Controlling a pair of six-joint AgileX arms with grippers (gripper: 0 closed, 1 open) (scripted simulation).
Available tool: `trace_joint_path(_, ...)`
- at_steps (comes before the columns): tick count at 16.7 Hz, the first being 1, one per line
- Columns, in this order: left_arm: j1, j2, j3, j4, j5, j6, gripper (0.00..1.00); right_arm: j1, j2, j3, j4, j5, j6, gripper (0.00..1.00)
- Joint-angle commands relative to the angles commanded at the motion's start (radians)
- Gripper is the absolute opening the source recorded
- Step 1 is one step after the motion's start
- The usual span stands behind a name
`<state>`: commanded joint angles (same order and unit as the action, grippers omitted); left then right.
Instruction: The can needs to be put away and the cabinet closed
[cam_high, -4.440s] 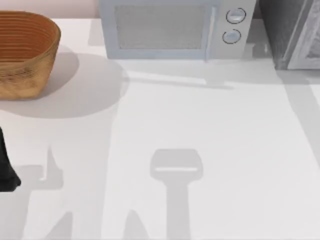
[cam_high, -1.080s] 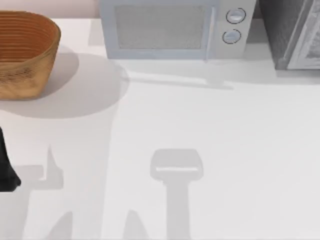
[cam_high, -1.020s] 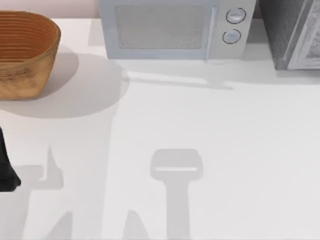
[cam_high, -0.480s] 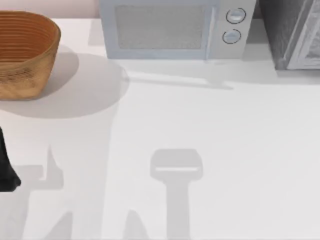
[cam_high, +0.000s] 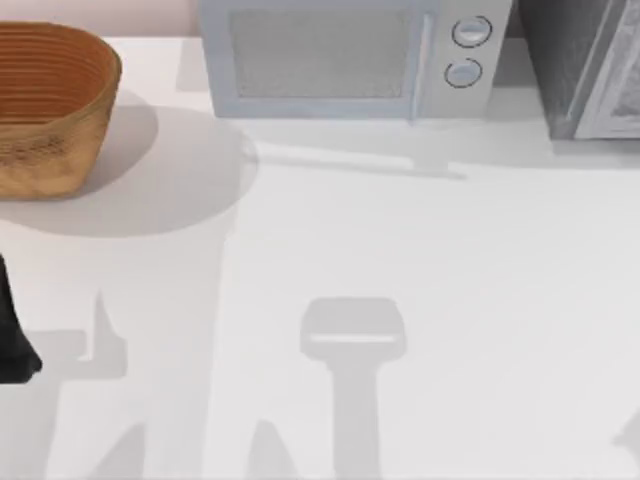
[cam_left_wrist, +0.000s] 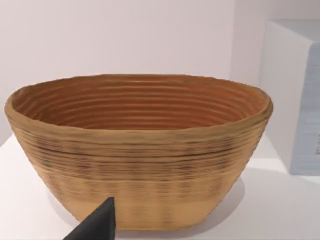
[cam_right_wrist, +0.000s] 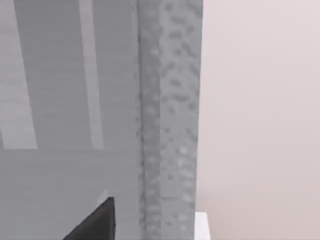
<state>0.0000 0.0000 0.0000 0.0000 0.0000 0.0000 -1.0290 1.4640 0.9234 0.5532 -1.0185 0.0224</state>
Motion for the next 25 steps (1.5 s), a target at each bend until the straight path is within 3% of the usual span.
trace_joint_path(7, 0.0, 0.0, 0.0, 0.0, 0.0, 0.0, 1.0, -0.007, -0.075, 0.494, -0.569, -0.008, 0.0, 1.0)
trace_joint_path(12, 0.0, 0.0, 0.0, 0.0, 0.0, 0.0, 1.0, -0.011, -0.114, 0.747, -0.86, -0.013, 0.0, 1.0)
trace_joint_path(21, 0.0, 0.0, 0.0, 0.0, 0.0, 0.0, 1.0, -0.007, -0.122, 0.819, -0.94, -0.014, 0.0, 1.0)
trace_joint_path(25, 0.0, 0.0, 0.0, 0.0, 0.0, 0.0, 1.0, 0.096, -0.125, 0.817, -0.944, 0.088, 0.0, 1.0)
